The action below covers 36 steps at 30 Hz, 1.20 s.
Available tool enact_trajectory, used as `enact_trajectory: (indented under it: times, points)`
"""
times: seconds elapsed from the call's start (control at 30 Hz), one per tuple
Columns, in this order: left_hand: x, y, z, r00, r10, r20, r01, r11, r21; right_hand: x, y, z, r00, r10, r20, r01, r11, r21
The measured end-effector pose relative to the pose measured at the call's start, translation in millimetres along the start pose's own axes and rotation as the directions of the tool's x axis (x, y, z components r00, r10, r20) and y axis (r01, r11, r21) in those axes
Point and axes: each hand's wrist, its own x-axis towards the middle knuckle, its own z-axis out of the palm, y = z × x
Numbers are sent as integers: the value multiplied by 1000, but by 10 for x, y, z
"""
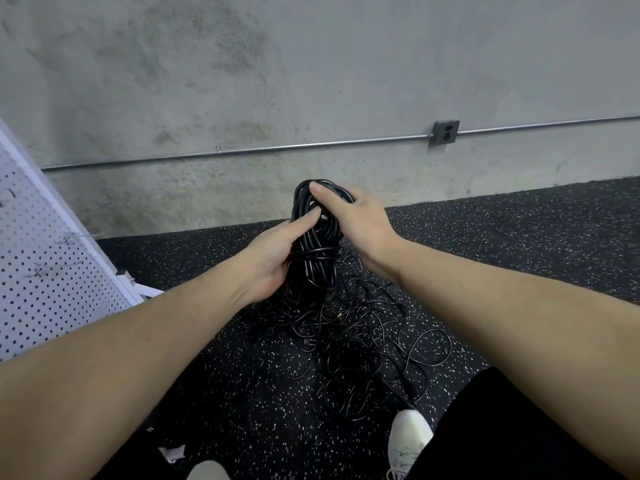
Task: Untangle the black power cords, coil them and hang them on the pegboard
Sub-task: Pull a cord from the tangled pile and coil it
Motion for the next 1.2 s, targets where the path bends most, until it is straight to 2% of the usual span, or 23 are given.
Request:
enact_trajectory:
  times: [0.17, 0.3, 0.47, 0.67, 0.93, 1.0, 1.07, 1.13, 1.2]
  points:
    - [-2, 18, 89, 999, -13, -50, 11, 999, -52, -5, -9, -5, 1000, 2, -22, -1, 998, 56]
    - [0, 38, 158, 994, 24, -107, -32, 997, -74, 8, -45, 0, 998, 27, -59, -23, 997, 79]
    - [16, 59, 262, 982, 33, -187, -52, 994, -100, 16, -72, -41, 997, -15, -82, 21, 997, 75]
    - [-4, 79, 298, 980, 40, -197, -61, 993, -101, 48, -55, -57, 992, -48, -113, 54, 998, 46]
    - [75, -2, 250, 969, 62, -239, -92, 989, -115, 44, -9, -48, 998, -65, -9, 66, 992, 108]
    - [76, 10, 224, 965, 61, -254, -96, 987, -129, 42, 24, -80, 995, -97, -3, 97, 995, 4]
    - [83, 33, 182, 959, 54, -278, -95, 986, -137, 62, 51, -136, 977, -212, 3, 209, 960, -184]
    - [82, 49, 144, 959, 51, -280, -87, 989, -119, 72, 55, -181, 930, -360, 71, 363, 874, -324]
    - [85, 35, 127, 961, 50, -273, -84, 990, -112, 73, 66, -217, 882, -439, 175, 470, 778, -416]
